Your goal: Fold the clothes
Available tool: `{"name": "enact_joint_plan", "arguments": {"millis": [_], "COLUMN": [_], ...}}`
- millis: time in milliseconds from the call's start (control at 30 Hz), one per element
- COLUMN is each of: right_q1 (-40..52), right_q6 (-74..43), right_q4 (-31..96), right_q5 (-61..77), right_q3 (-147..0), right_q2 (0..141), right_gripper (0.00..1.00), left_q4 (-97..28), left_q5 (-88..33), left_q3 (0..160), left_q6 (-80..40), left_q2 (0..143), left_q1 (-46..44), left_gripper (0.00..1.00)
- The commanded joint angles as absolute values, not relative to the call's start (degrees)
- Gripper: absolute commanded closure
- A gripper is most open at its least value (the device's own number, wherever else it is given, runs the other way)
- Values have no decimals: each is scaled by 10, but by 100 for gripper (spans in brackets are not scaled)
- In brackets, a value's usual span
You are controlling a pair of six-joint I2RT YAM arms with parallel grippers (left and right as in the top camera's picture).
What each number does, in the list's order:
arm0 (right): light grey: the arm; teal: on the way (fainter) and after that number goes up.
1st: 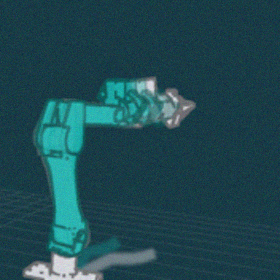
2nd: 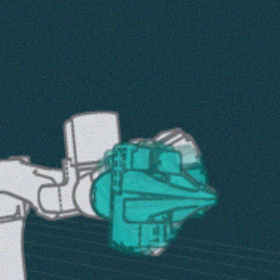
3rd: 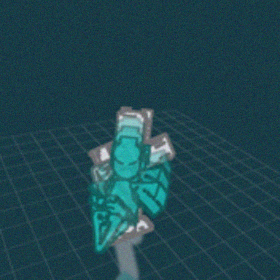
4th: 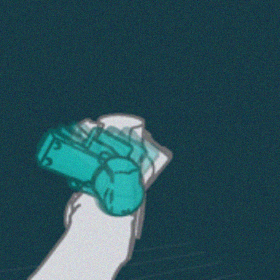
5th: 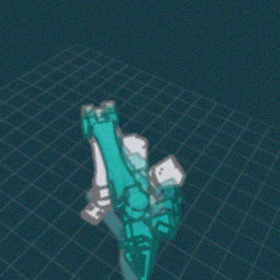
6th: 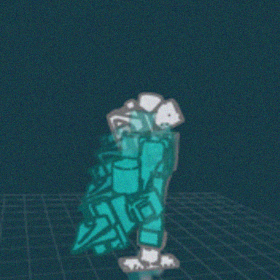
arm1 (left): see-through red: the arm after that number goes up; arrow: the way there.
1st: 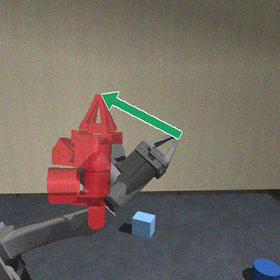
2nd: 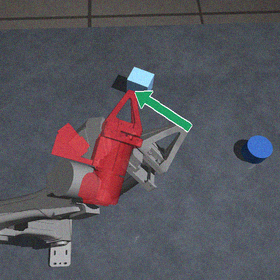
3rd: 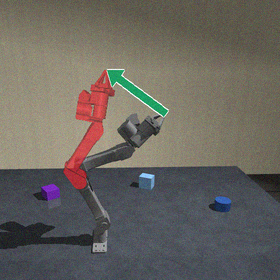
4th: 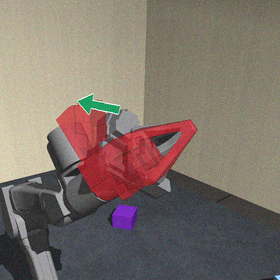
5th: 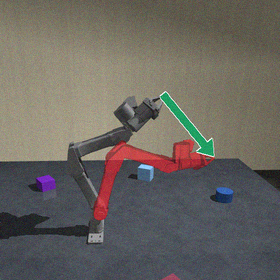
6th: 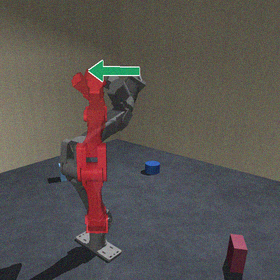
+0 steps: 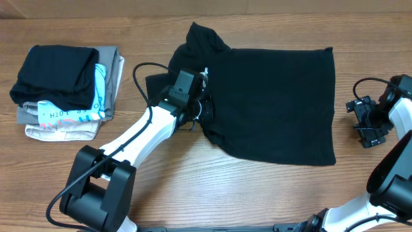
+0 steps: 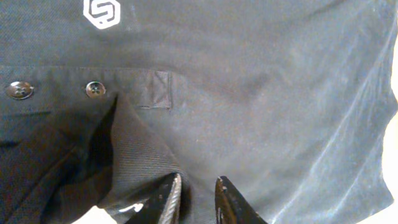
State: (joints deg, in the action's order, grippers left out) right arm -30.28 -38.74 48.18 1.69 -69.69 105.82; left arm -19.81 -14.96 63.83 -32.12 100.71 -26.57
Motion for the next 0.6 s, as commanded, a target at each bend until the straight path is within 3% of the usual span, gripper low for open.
{"name": "enact_joint_plan", "arguments": {"millis": [0, 367, 567], "right_q1": [-301, -301, -301], "right_q6": [-389, -389, -389], "right_q4": [481, 481, 481], "right_q5": [18, 18, 18], "right_q3": [-705, -705, -705], "right_q2": [1059, 1059, 1059], "right_gripper": [0, 0, 0], "left_q4": [-191, -106, -168], "left_q5": [-148, -207, -219], "left_q3": [647, 662, 738], "left_q6": [-335, -334, -310], "left_q2": [1023, 1077, 1077], "left_q1": [-271, -286, -286], "left_gripper": [75, 76, 72]}}
